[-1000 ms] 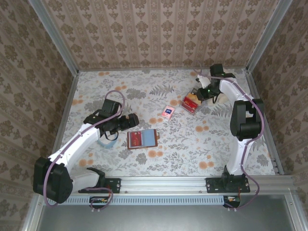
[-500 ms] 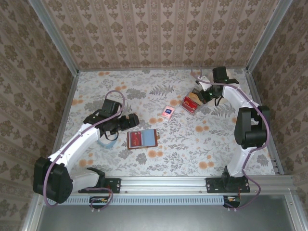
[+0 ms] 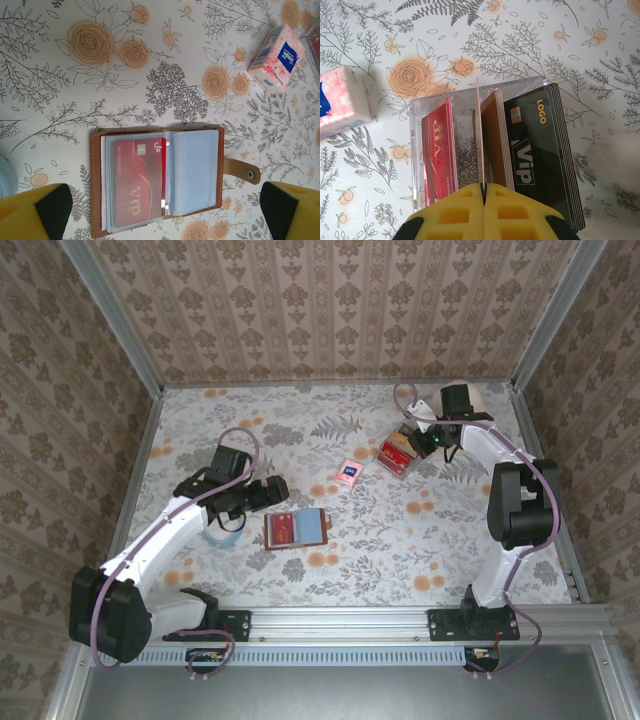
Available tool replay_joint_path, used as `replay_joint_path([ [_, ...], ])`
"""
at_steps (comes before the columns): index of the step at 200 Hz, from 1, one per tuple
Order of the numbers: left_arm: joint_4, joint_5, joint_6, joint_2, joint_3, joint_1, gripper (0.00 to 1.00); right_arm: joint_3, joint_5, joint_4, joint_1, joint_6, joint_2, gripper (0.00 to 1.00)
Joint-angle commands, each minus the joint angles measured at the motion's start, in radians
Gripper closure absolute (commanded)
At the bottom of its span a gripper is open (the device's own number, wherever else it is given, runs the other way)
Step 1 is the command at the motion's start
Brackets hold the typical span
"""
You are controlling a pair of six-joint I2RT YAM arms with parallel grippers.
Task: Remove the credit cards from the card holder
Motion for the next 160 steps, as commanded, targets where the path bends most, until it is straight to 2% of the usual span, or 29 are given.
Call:
replay_joint_path([
  [1, 0.003, 0.014, -0.02, 0.01, 0.002, 0.006, 0.0, -0.018, -0.012, 0.03, 0.003, -0.043, -0.017, 0.89],
  [30, 0.004, 0.017, -0.019, 0.011, 0.006, 0.006, 0.0, -0.041, 0.004, 0.061, 0.006, -0.018, -0.042, 0.72],
  [89, -0.005, 0.024, -0.028, 0.008, 0.005, 0.006, 0.0, 0.033, 0.0, -0.018, 0.021, 0.144, -0.1, 0.62],
  [117, -0.025, 0.02, -0.04, 0.002, -0.002, 0.004, 0.0, 0.037, -0.037, -0.035, 0.049, 0.367, -0.168, 0.55],
  [132, -0.038, 0.014, -0.051, 0.004, -0.012, -0.001, 0.0, 0.018, -0.024, -0.027, 0.069, 0.524, -0.206, 0.49],
  [160, -0.053, 0.009, -0.071, 0.007, -0.034, -0.006, 0.0, -0.001, 0.005, -0.093, 0.115, 0.771, -0.255, 0.45],
])
